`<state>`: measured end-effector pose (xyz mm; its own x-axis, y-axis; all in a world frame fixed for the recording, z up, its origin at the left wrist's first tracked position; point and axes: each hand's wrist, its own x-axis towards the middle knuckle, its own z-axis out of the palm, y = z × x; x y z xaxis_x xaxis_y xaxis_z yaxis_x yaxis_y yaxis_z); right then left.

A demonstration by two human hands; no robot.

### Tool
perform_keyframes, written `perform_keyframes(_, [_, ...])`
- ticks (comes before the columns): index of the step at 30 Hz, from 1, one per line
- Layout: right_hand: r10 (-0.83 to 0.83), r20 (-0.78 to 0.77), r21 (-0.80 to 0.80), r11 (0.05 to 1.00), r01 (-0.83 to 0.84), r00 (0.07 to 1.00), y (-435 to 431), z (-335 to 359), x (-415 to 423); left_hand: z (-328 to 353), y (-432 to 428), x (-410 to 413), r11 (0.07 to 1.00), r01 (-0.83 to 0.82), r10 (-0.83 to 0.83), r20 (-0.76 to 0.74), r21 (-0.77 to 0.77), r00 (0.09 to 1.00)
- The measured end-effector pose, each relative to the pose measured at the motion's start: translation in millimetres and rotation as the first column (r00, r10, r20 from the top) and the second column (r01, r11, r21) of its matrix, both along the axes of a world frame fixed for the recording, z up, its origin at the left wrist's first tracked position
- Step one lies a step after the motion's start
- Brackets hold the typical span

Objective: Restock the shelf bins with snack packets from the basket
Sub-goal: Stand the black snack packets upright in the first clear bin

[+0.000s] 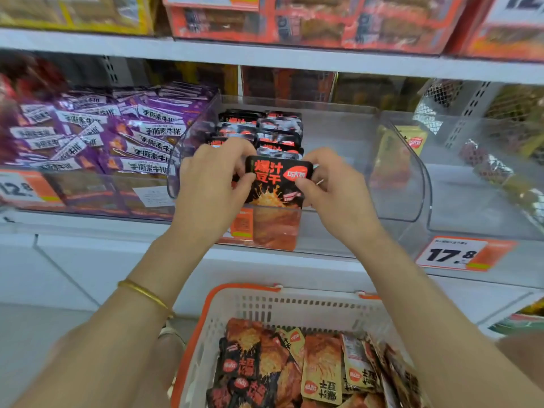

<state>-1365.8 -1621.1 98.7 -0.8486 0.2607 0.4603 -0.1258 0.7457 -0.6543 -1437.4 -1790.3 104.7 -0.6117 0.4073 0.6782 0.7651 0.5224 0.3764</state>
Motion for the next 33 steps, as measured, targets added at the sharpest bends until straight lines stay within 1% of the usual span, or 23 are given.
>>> perform_keyframes(4, [-0.033,0.06,0.175,0.984,0.022,0.998,-1.6,-0.4,-3.9,-11.9,-5.3,-5.7,0.981,-0.16,0.143,-0.148,-0.108,0.979])
perform_keyframes(7, [-0.053,0.161,0.21,0.978,0.018,0.986,-3.7,-2.7,-5.1,-15.0,-4.7,-0.4,0.97,-0.204,0.178,-0.184,-0.134,0.967])
perform_keyframes(9, [-0.081,0.159,0.229,0.972,0.043,0.984,-2.9,-2.3,-0.7,-12.1,-6.0,11.2,0.969,-0.219,0.188,-0.227,-0.118,0.956])
perform_keyframes(10, [-0.104,0.111,0.228,0.971,0.077,0.988,-2.5,-2.6,5.4,-12.1,-7.4,20.5,0.973,-0.206,0.175,-0.254,-0.1,0.951])
perform_keyframes(12, [-0.139,-0.109,0.159,0.975,0.155,0.984,-5.0,-3.3,26.7,-19.9,-12.0,40.9,0.985,-0.134,0.098,-0.278,-0.113,0.955])
perform_keyframes(13, [-0.151,-0.215,0.101,0.979,0.176,0.965,-8.1,-6.6,39.6,-28.3,-14.4,48.1,0.982,-0.086,0.04,-0.259,-0.17,0.965])
perform_keyframes(14, [-0.155,-0.27,0.046,0.984,0.174,0.95,-12.0,-13.8,51.1,-38.7,-16.8,52.8,0.969,-0.036,-0.018,-0.213,-0.245,0.977])
perform_keyframes(15, [-0.15,-0.258,0.007,0.988,0.157,0.954,-16.7,-26.3,59.6,-51.2,-19.1,53.9,0.945,0.014,-0.063,-0.14,-0.327,0.988])
perform_keyframes(16, [-0.13,-0.188,-0.006,0.991,0.131,0.974,-21.5,-43.7,65.0,-63.1,-20.6,53.1,0.91,0.057,-0.089,-0.058,-0.412,0.994])
perform_keyframes(17, [-0.096,-0.045,0.025,0.995,0.098,0.994,-25.1,-66.2,66.9,-74.5,-21.5,52.1,0.864,0.09,-0.09,0.024,-0.496,0.996])
perform_keyframes(18, [-0.06,0.151,0.095,0.994,0.046,0.987,-27.4,-92.3,65.5,-83.7,-21.8,52.7,0.807,0.122,-0.071,0.111,-0.578,0.991])
perform_keyframes(19, [-0.033,0.362,0.179,0.983,-0.034,0.932,-29.1,-120.2,62.6,-90.4,-20.7,54.3,0.748,0.143,-0.03,0.181,-0.648,0.983])
perform_keyframes(20, [-0.013,0.543,0.243,0.96,-0.142,0.839,-30.8,-151.3,58.7,-97.8,-20.8,54.5,0.692,0.151,0.006,0.214,-0.706,0.977])
perform_keyframes(21, [0.017,0.669,0.253,0.935,-0.249,0.743,-33.7,-181.8,55.0,-104.8,-21.0,53.6,0.644,0.148,0.029,0.217,-0.751,0.976])
perform_keyframes(22, [0.056,0.746,0.219,0.92,-0.324,0.663,-38.2,-208.9,52.4,-108.8,-20.9,52.7,0.607,0.15,0.046,0.222,-0.78,0.974])
perform_keyframes(23, [0.089,0.791,0.169,0.919,-0.357,0.605,-44.3,-233.7,50.9,-111.1,-20.3,52.3,0.583,0.152,0.061,0.23,-0.798,0.971])
perform_keyframes(25, [0.11,0.857,0.089,0.931,-0.354,0.503,-61.0,-276.0,52.6,-113.4,-18.5,51.0,0.563,0.154,0.087,0.244,-0.812,0.966])
perform_keyframes(26, [0.094,0.886,0.087,0.928,-0.363,0.454,-70.0,-291.7,57.3,-113.2,-17.3,50.9,0.562,0.158,0.093,0.252,-0.812,0.963])
perform_keyframes(27, [0.057,0.904,0.123,0.914,-0.386,0.424,-78.6,-303.6,62.8,-113.6,-16.3,51.0,0.558,0.165,0.098,0.261,-0.813,0.96])
perform_keyframes(28, [0.014,0.91,0.174,0.895,-0.41,0.415,-86.6,-312.9,67.4,-114.5,-15.5,50.8,0.55,0.17,0.103,0.269,-0.818,0.958])
perform_keyframes(30, [-0.045,0.897,0.249,0.873,-0.419,0.439,-96.1,-322.4,74.2,-114.6,-13.9,50.5,0.541,0.186,0.114,0.29,-0.82,0.95])
perform_keyframes(32, [-0.023,0.882,0.232,0.891,-0.39,0.471,-96.7,-318.1,77.2,-115.0,-12.7,49.6,0.539,0.201,0.122,0.312,-0.818,0.942])
perform_keyframes(33, [0.011,0.883,0.184,0.912,-0.368,0.469,-93.3,-311.2,77.9,-115.3,-11.9,49.8,0.544,0.205,0.124,0.319,-0.814,0.94])
